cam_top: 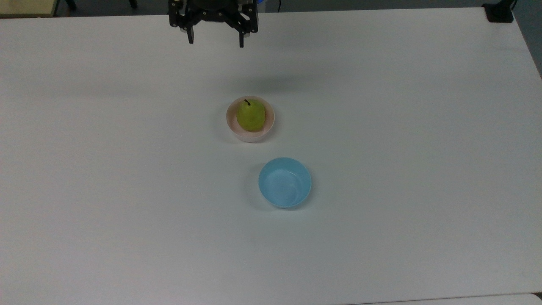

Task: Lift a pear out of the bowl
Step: 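Move the open gripper over the green pear in the pink bowl and lower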

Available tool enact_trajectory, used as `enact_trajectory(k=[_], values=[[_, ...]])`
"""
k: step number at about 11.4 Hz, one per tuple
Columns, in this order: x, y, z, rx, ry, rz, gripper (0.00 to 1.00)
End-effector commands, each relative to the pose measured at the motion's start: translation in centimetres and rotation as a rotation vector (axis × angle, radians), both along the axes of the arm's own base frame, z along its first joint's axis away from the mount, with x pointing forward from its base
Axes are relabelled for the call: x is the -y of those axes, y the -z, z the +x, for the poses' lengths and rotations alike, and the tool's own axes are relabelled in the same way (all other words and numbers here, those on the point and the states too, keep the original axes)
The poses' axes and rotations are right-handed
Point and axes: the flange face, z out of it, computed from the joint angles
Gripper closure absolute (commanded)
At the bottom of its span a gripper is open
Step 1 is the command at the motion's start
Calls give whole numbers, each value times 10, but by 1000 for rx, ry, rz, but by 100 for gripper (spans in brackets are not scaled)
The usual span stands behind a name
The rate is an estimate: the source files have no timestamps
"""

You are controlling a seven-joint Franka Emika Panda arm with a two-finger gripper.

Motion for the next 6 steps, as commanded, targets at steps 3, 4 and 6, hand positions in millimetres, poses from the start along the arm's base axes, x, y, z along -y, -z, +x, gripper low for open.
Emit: enact_trajectory(k=[3,4,6], values=[[-30,67,5,-5,-177,8,0],[-37,82,2,-21,-209,8,0],[-47,115,2,-41,-254,7,0]])
